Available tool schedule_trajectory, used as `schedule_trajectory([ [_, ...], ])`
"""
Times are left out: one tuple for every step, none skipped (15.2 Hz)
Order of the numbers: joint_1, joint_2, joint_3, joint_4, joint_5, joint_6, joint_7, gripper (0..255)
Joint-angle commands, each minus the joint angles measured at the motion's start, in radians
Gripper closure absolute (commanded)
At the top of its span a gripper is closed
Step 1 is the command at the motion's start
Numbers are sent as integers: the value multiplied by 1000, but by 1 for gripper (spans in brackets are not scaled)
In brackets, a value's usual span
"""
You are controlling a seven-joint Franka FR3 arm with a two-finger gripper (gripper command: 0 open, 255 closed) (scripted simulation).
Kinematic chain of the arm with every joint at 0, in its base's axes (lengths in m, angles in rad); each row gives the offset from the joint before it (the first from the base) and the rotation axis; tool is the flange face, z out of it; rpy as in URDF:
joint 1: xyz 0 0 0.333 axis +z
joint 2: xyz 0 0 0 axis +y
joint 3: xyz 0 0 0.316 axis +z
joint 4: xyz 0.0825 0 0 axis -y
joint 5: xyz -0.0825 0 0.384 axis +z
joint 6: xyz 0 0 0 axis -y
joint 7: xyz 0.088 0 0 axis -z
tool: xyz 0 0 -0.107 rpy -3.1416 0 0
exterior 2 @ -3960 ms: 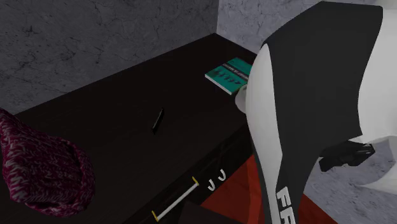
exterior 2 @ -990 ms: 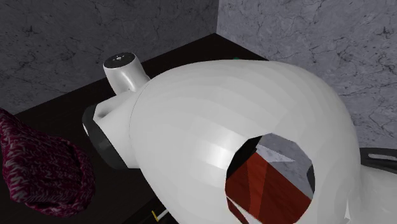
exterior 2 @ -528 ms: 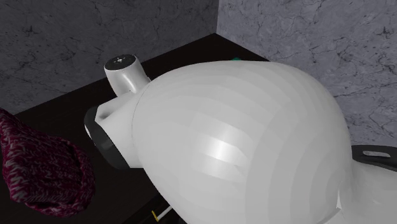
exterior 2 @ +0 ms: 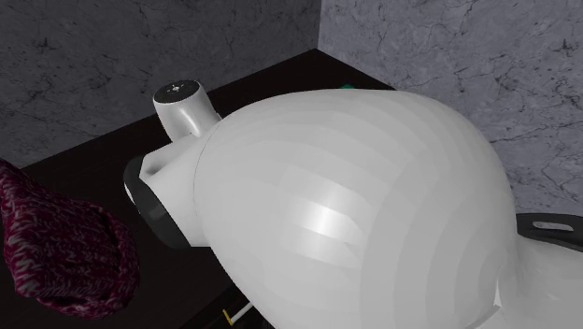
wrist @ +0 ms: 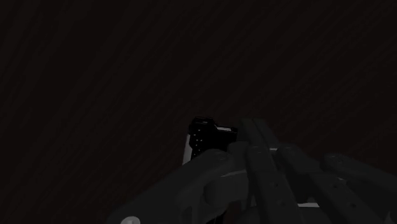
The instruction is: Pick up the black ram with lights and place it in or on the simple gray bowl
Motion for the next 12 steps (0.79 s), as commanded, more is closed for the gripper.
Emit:
schedule_trajectory([
  [0,0,0,0,0,0,0,255],
  [0,0,0,0,0,0,0,255],
  [0,0,0,0,0,0,0,0],
  [-1,16,-11,43,-5,-45,11,0],
  [0,34,-21,87,-10,-89,21,0],
  [1,52,-33,132,-16,-134,32,0],
  [2,72,-43,178,-22,-178,43,0],
  [3,80,-48,197,-24,-197,48,0],
  [4,86,-50,191,-30,-186,51,0],
  [6,93,-53,185,-35,-175,55,0],
  [8,100,-55,180,-41,-164,58,0],
  [9,107,-58,175,-47,-153,62,0],
])
